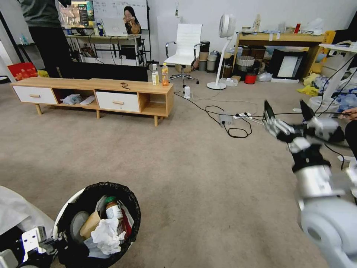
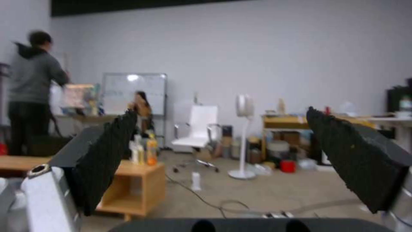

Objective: Pick up the trash bin and place the garbage on the floor into it.

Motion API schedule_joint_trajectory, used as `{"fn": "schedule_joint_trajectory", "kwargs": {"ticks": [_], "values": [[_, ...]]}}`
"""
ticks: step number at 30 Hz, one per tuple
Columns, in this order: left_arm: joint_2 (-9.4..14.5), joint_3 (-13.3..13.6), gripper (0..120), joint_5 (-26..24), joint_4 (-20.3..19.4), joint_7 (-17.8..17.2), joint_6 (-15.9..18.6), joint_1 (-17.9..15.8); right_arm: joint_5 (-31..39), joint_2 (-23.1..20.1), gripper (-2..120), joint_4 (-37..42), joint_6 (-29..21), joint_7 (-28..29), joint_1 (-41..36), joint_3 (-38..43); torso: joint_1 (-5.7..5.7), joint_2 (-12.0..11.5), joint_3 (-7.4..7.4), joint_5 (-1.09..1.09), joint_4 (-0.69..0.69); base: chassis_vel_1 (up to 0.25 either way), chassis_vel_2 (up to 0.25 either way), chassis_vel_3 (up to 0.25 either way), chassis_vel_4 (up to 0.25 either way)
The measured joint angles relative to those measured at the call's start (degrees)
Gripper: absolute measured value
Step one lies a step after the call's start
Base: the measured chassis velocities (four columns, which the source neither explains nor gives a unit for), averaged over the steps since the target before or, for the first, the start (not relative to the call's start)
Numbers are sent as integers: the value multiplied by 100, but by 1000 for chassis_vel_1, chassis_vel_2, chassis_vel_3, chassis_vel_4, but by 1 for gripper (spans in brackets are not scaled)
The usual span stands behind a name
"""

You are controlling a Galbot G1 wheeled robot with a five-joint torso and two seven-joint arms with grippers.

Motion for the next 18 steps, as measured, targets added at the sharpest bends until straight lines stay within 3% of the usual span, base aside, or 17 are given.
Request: {"fn": "schedule_joint_trajectory", "kwargs": {"ticks": [7, 8, 11, 18], "values": [[-26, 63, 2, 113, -60, 73, 0, -8, -806, 616, 100, 360, -5, -155, -861, 132, 0, 0, 0, -2, -1, 0, 0, 0, 0], [-40, 87, 2, 174, -79, 102, 0, -11, -1238, 912, 100, 389, 36, -214, -1106, 124, 0, 0, 0, -1, 0, 0, 0, 0, 0], [-45, 115, 2, 258, -95, 164, 0, 0, -1668, 1257, 100, 368, 141, -249, -1397, 38, 0, 0, 0, -2, -1, 0, 0, 0, 0], [-46, 124, 2, 400, -125, 272, 0, 26, -2274, 1744, 100, 181, 463, -319, -1751, -162, 0, 0, 0, -1, 1, 0, 0, 0, 0]]}}
